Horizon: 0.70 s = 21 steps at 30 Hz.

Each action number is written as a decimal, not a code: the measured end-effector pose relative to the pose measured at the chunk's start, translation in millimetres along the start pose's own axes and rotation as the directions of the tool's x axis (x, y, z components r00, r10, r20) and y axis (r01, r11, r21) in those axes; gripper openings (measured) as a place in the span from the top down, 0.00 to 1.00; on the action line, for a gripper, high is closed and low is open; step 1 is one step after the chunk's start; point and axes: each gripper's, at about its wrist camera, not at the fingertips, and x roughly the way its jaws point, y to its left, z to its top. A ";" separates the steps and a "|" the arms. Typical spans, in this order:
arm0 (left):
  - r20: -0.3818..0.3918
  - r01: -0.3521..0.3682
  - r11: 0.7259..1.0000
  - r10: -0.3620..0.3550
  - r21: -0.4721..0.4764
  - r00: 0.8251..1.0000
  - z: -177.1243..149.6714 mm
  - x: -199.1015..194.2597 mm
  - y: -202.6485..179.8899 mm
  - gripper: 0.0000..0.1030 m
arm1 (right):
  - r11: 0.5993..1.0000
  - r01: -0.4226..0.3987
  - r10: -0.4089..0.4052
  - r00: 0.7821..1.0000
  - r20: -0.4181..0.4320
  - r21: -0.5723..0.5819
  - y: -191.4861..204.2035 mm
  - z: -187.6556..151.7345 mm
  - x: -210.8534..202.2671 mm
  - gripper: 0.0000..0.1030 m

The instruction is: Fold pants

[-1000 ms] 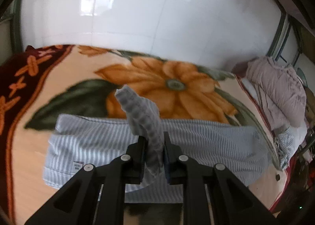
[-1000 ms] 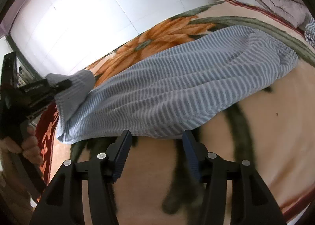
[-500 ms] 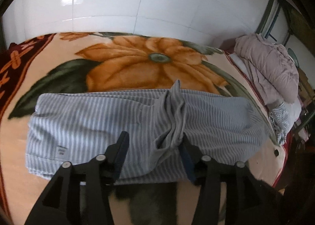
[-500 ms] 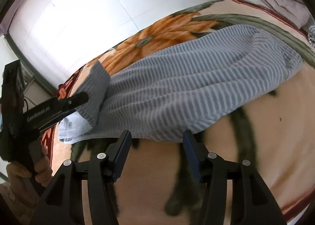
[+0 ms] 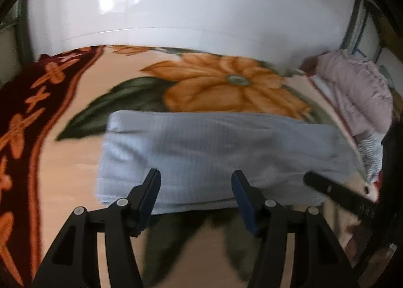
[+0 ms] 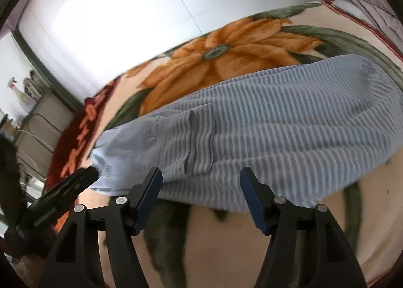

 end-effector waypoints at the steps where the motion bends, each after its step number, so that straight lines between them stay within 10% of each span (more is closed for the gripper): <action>1: -0.003 -0.012 1.000 0.012 -0.008 1.000 -1.8 -0.5 6.3 0.40 | 1.000 -0.011 0.012 1.000 -0.024 0.013 -0.2 3.6 7.0 0.37; 17: -0.025 -0.076 0.980 0.073 -0.182 0.997 -30.4 -10.6 87.3 0.40 | 0.995 0.042 -0.054 0.989 -0.140 -0.092 35.8 28.2 70.3 0.37; 21: -0.017 -0.078 0.979 0.076 -0.187 0.997 -30.6 -14.1 89.8 0.40 | 0.991 0.066 -0.081 0.989 -0.125 -0.120 44.7 32.2 68.8 0.76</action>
